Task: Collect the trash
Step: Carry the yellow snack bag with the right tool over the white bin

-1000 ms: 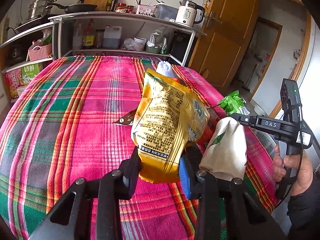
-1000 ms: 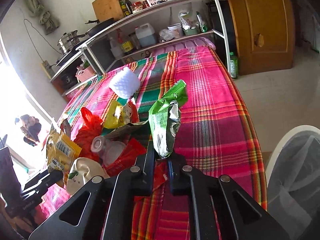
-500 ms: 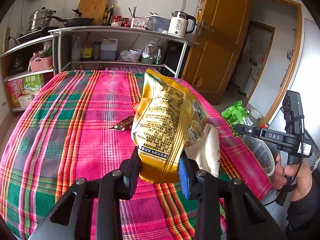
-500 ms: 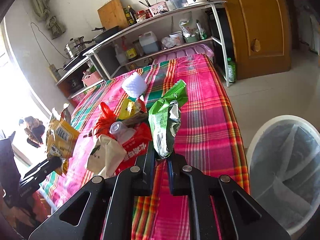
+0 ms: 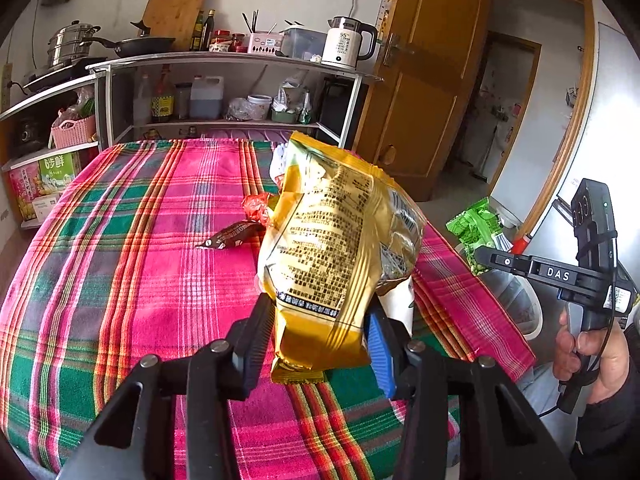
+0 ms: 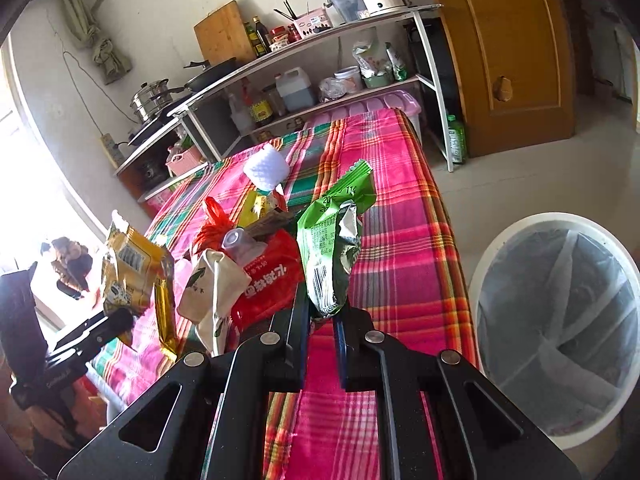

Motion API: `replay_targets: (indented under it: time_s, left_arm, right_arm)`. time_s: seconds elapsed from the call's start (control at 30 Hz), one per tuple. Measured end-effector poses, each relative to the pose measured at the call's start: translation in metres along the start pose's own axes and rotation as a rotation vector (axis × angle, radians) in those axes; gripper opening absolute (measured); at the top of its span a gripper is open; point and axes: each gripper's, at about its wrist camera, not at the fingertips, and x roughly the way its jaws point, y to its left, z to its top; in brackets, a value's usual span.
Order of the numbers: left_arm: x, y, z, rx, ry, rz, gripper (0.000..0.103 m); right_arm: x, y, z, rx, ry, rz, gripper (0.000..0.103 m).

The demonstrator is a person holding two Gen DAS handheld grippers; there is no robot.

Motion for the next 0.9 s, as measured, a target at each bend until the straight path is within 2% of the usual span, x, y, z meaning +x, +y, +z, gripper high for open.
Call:
replay_targets:
  time_s: [0.2, 0.37, 0.9]
  left_arm:
    - [-0.013, -0.003, 0.017, -0.008, -0.045, -0.009, 0.047]
    - [-0.006, -0.021, 0.023, 0.025, -0.041, -0.031, 0.047]
    - [0.063, -0.131, 0.031, 0.161, 0.046, -0.237, 0.047]
  right_arm:
    - [-0.014, -0.003, -0.002, 0.002, -0.023, 0.002, 0.011]
    - [-0.027, -0.015, -0.005, 0.019, -0.037, -0.012, 0.011]
    - [-0.079, -0.100, -0.024, 0.161, -0.077, -0.157, 0.011]
